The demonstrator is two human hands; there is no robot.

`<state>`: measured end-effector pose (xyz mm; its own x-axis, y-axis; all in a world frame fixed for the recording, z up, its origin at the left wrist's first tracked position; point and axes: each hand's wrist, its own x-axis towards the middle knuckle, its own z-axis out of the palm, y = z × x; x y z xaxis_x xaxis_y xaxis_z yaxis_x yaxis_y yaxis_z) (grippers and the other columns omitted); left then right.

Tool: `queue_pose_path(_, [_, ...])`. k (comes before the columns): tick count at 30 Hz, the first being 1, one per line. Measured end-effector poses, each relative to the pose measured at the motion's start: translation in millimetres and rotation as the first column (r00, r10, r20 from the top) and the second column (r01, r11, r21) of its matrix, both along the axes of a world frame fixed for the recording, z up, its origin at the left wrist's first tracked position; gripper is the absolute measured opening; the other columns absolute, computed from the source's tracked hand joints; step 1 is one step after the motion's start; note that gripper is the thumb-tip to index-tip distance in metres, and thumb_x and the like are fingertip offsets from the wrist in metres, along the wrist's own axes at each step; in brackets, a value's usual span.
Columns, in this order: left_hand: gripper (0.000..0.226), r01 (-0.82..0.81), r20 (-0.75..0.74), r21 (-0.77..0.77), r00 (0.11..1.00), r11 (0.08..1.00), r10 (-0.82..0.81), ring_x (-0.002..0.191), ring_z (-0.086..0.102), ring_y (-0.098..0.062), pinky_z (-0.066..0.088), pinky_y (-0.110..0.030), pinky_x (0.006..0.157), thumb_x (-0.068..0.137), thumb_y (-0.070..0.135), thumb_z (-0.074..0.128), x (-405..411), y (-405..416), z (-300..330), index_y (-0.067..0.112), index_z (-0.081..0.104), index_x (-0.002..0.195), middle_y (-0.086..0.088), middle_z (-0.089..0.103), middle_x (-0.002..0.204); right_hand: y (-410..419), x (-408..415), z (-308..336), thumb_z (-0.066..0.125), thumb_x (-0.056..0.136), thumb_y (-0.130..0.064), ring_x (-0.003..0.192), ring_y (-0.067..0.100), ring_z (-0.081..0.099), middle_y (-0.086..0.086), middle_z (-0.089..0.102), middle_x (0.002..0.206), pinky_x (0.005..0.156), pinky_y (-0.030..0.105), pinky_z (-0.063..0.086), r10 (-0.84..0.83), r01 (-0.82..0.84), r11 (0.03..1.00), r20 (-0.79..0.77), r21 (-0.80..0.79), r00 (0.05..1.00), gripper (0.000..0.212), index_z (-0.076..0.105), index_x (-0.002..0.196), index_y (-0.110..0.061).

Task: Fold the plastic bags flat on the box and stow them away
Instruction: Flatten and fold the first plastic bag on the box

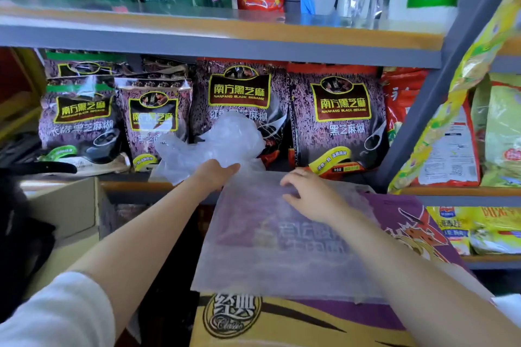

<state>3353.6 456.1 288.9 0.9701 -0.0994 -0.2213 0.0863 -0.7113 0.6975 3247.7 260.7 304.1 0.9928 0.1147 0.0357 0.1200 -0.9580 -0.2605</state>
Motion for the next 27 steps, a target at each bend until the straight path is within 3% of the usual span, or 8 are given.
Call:
queue_pose_path(2, [0.052,-0.093,-0.142,-0.249,0.988,0.964,0.059,0.073,0.056,-0.028,0.043,-0.033,0.067,0.083,0.043,0.062,17,0,-10,-0.008,0.06,0.095,-0.02,0.062,0.089,-2,8,-4,0.051,0.093,-0.024,0.115,0.019,0.05,0.001,0.053,0.126,0.095,0.032,0.042,-0.038,0.037,0.998,0.014,0.05,0.999,0.029,0.056,0.12,-0.015])
queue_pose_path(4, [0.041,-0.149,-0.196,-0.359,0.977,0.921,0.082,0.072,0.058,-0.027,0.048,-0.03,0.065,0.08,0.032,0.069,26,-2,-19,-0.006,0.062,0.092,-0.019,0.065,0.089,-4,16,-7,0.05,0.094,-0.024,0.111,0.02,0.052,0.001,0.056,0.122,0.092,0.035,0.044,-0.074,0.069,0.993,0.043,0.094,0.996,0.026,0.058,0.117,-0.015])
queue_pose_path(8, [0.011,-0.046,-0.092,-0.6,0.996,0.798,-0.011,0.044,0.042,-0.012,0.031,-0.013,0.036,0.09,0.014,0.056,16,-8,-4,0.009,0.053,0.08,-0.008,0.047,0.065,-10,31,-5,0.049,0.095,-0.025,0.107,0.02,0.054,0.001,0.057,0.119,0.088,0.035,0.045,-0.14,0.121,0.976,0.095,0.182,0.986,0.023,0.059,0.113,-0.015])
queue_pose_path(12, [0.018,0.079,0.031,-0.781,0.996,0.619,-0.087,0.041,0.047,-0.003,0.035,-0.013,0.037,0.094,0.016,0.049,-9,-6,23,0.018,0.049,0.076,0.006,0.051,0.057,-10,38,17,0.043,0.098,-0.028,0.126,0.015,0.042,-0.002,0.046,0.136,0.097,0.025,0.033,-0.152,0.108,0.945,0.122,0.308,0.981,0.034,0.048,0.13,-0.018])
queue_pose_path(16, [0.013,0.106,0.032,-0.821,0.99,0.561,-0.14,0.047,0.053,-0.009,0.04,-0.017,0.041,0.095,0.015,0.046,-37,-9,38,0.018,0.05,0.083,0.005,0.056,0.06,-19,35,40,0.048,0.095,-0.03,0.113,0.009,0.052,-0.009,0.056,0.119,0.097,0.029,0.041,-0.032,0.064,0.896,-0.081,0.439,0.996,0.023,0.055,0.117,-0.024])
queue_pose_path(19, [0.019,0.102,0.025,-0.848,0.988,0.519,-0.153,0.058,0.053,-0.018,0.042,-0.028,0.057,0.097,0.012,0.043,-58,-15,41,0.022,0.058,0.091,-0.004,0.058,0.069,-30,22,45,0.055,0.092,-0.027,0.082,0.005,0.057,-0.011,0.059,0.088,0.073,0.026,0.044,0.11,-0.016,0.903,-0.195,0.43,0.975,0.004,0.055,0.089,-0.025])
queue_pose_path(23, [0.029,0.117,-0.007,-0.901,0.959,0.419,-0.283,0.065,0.059,-0.017,0.047,-0.029,0.062,0.097,0.007,0.037,-93,-19,43,0.018,0.063,0.09,-0.005,0.065,0.075,-33,-8,55,0.056,0.091,-0.011,0.063,0.002,0.053,-0.01,0.057,0.07,0.058,0.019,0.04,0.241,-0.097,0.873,-0.249,0.479,0.938,0.016,0.051,0.081,-0.022])
queue_pose_path(27, [0.034,0.121,0.007,-0.876,0.971,0.468,-0.237,0.059,0.057,-0.013,0.044,-0.022,0.055,0.093,0.002,0.04,-122,-7,35,0.017,0.066,0.077,-0.003,0.064,0.069,-31,-42,72,0.056,0.091,-0.008,0.054,0.005,0.047,-0.002,0.054,0.065,0.048,0.015,0.034,0.349,-0.162,0.857,-0.318,0.489,0.882,0.018,0.05,0.079,-0.019])
